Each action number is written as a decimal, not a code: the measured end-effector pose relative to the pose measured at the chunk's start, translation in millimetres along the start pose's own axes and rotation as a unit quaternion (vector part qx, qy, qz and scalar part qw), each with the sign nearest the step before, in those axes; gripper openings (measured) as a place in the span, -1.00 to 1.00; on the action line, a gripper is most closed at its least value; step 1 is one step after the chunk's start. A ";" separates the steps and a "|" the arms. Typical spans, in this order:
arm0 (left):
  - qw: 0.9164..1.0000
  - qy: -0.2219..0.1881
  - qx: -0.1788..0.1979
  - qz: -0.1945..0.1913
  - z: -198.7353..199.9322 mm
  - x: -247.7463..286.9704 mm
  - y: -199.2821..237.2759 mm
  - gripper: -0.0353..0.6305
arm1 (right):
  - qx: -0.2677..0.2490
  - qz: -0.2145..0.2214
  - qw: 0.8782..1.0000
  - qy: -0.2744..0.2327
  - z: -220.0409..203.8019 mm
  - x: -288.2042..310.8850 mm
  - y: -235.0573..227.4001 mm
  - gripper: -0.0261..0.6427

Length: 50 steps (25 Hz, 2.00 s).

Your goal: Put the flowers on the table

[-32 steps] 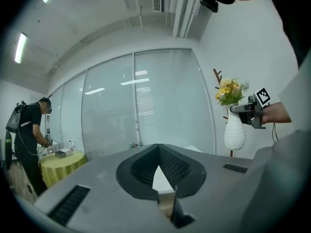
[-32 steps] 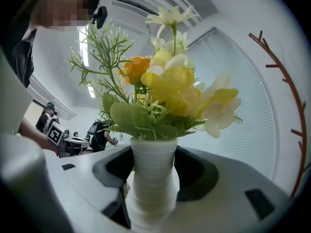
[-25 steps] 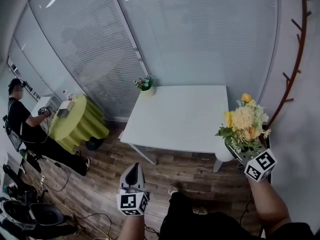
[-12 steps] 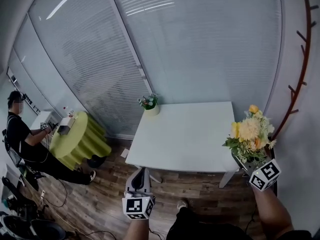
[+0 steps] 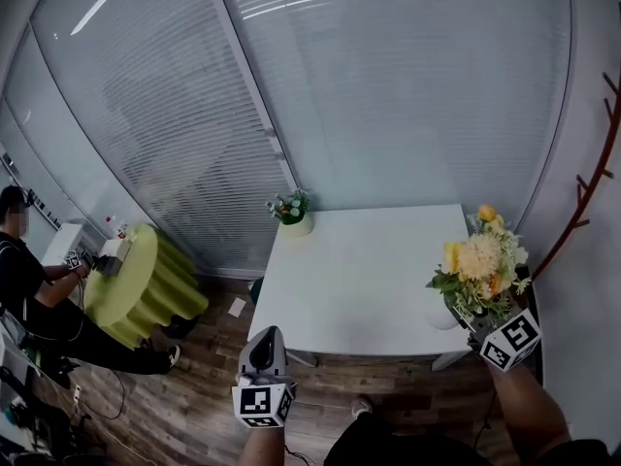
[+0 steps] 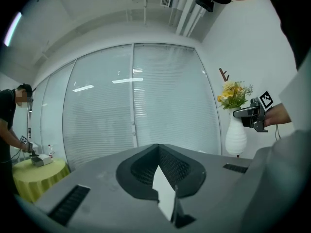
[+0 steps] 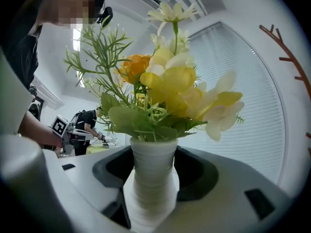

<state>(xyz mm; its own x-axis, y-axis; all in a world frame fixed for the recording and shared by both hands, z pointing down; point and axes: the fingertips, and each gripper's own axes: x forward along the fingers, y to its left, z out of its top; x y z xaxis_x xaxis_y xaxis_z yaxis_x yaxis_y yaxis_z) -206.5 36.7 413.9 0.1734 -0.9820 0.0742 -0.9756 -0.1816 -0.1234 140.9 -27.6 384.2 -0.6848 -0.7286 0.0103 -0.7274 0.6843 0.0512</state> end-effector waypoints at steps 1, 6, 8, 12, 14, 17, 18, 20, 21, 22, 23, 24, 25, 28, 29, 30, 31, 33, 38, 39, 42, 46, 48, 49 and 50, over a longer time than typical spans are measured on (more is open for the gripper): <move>1.000 0.003 0.001 -0.004 -4.8 6.5 6.7 -0.91 | -0.003 -0.001 1.000 0.004 -1.7 7.4 0.9 -0.11; 1.000 0.010 -0.022 -0.018 -23.3 43.9 37.9 -0.91 | -0.003 -0.019 1.000 0.014 -0.2 47.7 -3.2 -0.11; 0.999 0.004 -0.018 -0.030 -21.0 59.5 46.0 -0.91 | -0.007 -0.027 0.999 0.015 3.8 64.0 -6.1 -0.11; 0.999 -0.012 -0.008 -0.046 -15.0 93.4 72.1 -0.91 | -0.013 -0.043 0.999 0.006 11.6 100.2 -10.8 -0.11; 0.998 -0.010 -0.008 -0.054 -20.3 102.9 81.9 -0.91 | -0.012 -0.052 0.999 0.005 10.2 111.7 -8.2 -0.11; 0.998 -0.009 -0.009 -0.058 -26.2 120.2 95.4 -0.91 | -0.012 -0.062 0.998 0.004 8.5 124.9 -8.4 -0.11; 0.998 -0.013 -0.012 -0.061 -24.0 128.5 98.7 -0.91 | -0.014 -0.065 0.998 0.002 9.9 129.8 -10.8 -0.11; 0.997 -0.019 -0.019 -0.067 -17.8 141.6 102.6 -0.91 | -0.016 -0.069 0.997 0.001 11.3 137.5 -14.4 -0.11; 0.997 -0.019 -0.022 -0.070 -14.8 145.9 103.8 -0.91 | -0.014 -0.071 0.997 0.003 10.7 140.1 -15.3 -0.11; 0.997 -0.019 -0.026 -0.074 -11.6 149.4 104.2 -0.91 | -0.010 -0.073 0.997 0.005 9.7 142.0 -15.9 -0.11; 0.996 -0.018 -0.029 -0.078 -8.2 152.8 103.8 -0.91 | -0.007 -0.075 0.997 0.008 9.1 143.5 -16.5 -0.11; 0.996 -0.017 -0.032 -0.081 -4.8 156.6 103.2 -0.91 | -0.005 -0.075 0.997 0.011 9.2 145.2 -17.3 -0.11; 0.996 -0.016 -0.034 -0.083 -2.4 160.5 102.5 -0.91 | -0.005 -0.076 0.997 0.012 9.7 147.4 -18.4 -0.11; 0.996 -0.012 -0.030 -0.087 -5.2 170.8 99.5 -0.91 | -0.010 -0.079 0.997 0.013 6.1 157.6 -22.4 -0.11; 0.996 -0.011 -0.025 -0.087 -8.0 174.9 99.9 -0.91 | -0.009 -0.079 0.997 0.014 2.7 162.9 -24.0 -0.11; 0.996 -0.010 -0.023 -0.086 -10.9 180.1 101.6 -0.91 | -0.007 -0.078 0.997 0.016 -1.5 169.3 -25.9 -0.11; 0.996 -0.007 -0.022 -0.085 -14.3 186.6 104.0 -0.91 | -0.005 -0.076 0.997 0.019 -6.1 176.6 -28.2 -0.11; 0.996 0.000 -0.022 -0.082 -22.8 203.8 106.4 -0.91 | -0.004 -0.070 0.997 0.026 -17.7 192.5 -35.0 -0.11; 0.996 0.007 -0.023 -0.084 -37.9 237.7 100.6 -0.91 | -0.004 -0.058 0.998 0.039 -55.3 226.7 -51.7 -0.11; 0.996 0.017 -0.026 -0.084 -43.2 237.1 100.6 -0.91 | 0.006 -0.054 0.998 0.043 -65.3 230.5 -48.9 -0.11; 0.996 0.033 -0.025 -0.083 -53.8 250.0 98.9 -0.91 | 0.017 -0.046 0.997 0.053 -79.4 239.4 -56.1 -0.11; 0.996 0.020 -0.020 -0.082 -42.4 286.6 98.5 -0.91 | -0.002 -0.039 0.998 0.043 -71.9 261.2 -84.2 -0.11; 0.995 0.033 -0.022 -0.088 -51.4 286.6 93.3 -0.91 | 0.004 -0.039 0.998 0.054 -84.3 259.9 -83.4 -0.11; 0.995 0.039 -0.025 -0.088 -56.7 287.7 91.6 -0.91 | 0.009 -0.040 0.997 0.059 -91.6 259.4 -84.4 -0.11; 0.995 0.044 -0.029 -0.084 -60.0 290.2 91.5 -0.91 | 0.013 -0.041 0.997 0.060 -97.6 260.9 -86.6 -0.11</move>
<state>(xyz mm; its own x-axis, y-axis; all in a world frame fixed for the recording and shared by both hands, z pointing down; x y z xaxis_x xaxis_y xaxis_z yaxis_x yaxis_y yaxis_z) -253.6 -261.8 483.5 0.3241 -0.9296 0.1752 -0.9405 -0.3366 -0.0458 29.6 -279.7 479.9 -0.6143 -0.7787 0.1276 -0.7823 0.6222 0.0300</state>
